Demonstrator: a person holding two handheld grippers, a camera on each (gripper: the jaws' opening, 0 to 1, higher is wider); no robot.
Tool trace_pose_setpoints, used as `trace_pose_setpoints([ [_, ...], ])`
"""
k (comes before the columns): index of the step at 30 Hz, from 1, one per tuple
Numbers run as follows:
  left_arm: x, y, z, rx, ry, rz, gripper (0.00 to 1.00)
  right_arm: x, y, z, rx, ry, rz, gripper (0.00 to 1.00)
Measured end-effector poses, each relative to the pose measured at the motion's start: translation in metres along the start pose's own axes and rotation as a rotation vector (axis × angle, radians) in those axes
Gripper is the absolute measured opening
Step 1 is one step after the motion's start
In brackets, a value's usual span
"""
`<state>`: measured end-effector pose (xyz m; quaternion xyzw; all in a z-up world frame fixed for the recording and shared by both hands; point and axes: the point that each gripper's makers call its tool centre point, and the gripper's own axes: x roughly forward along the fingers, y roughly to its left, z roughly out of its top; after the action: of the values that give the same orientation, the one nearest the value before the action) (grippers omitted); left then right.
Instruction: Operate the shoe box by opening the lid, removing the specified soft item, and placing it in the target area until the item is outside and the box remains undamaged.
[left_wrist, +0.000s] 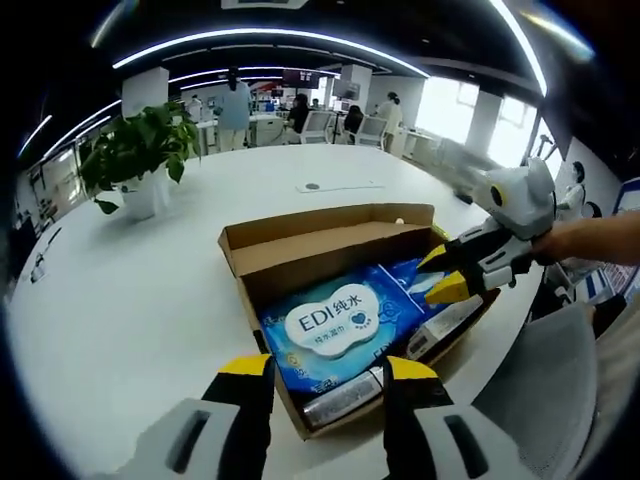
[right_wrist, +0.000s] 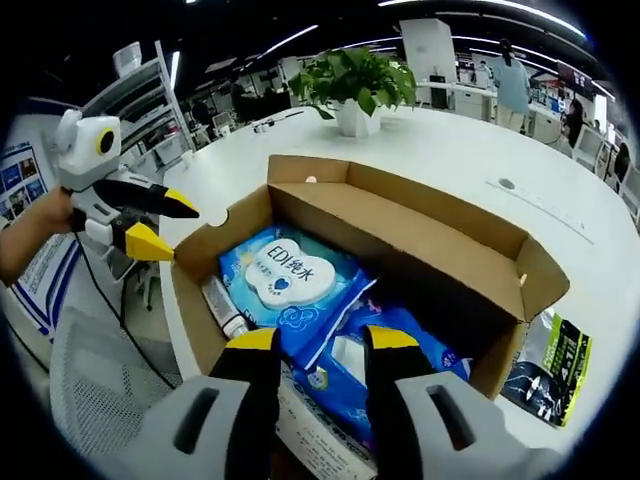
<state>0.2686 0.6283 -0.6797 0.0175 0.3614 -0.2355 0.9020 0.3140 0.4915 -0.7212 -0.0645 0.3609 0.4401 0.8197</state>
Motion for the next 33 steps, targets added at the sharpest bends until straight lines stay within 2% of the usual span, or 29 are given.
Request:
trace_pose_setpoints([
  [7, 0.000, -0.001, -0.001, -0.011, -0.005, -0.006, 0.44, 0.014, -0.002, 0.002, 0.016, 0.009, 0.016, 0.27],
  [10, 0.001, 0.001, -0.001, -0.016, -0.010, -0.003, 0.44, 0.020, -0.004, 0.005, 0.059, 0.005, 0.021, 0.25],
  [16, 0.002, 0.002, 0.000, -0.031, -0.013, -0.002, 0.44, 0.033, -0.004, 0.002, 0.071, 0.036, 0.032, 0.24],
  [20, 0.002, 0.004, -0.001, -0.038, -0.009, 0.005, 0.44, 0.039, -0.007, -0.001, 0.047, 0.055, 0.022, 0.15],
  [21, 0.003, 0.005, -0.002, -0.041, -0.009, 0.008, 0.44, 0.040, -0.012, -0.001, 0.028, 0.057, -0.002, 0.10],
  [24, 0.004, 0.007, -0.003, -0.049, -0.008, 0.012, 0.44, 0.040, -0.010, 0.001, 0.047, 0.058, 0.008, 0.08],
  [29, 0.007, 0.006, -0.008, -0.055, 0.006, 0.013, 0.44, 0.038, -0.006, 0.005, 0.020, 0.060, 0.015, 0.03],
  [33, 0.008, 0.004, -0.007, -0.043, 0.015, 0.018, 0.44, 0.033, -0.006, 0.007, 0.056, 0.047, 0.007, 0.01],
])
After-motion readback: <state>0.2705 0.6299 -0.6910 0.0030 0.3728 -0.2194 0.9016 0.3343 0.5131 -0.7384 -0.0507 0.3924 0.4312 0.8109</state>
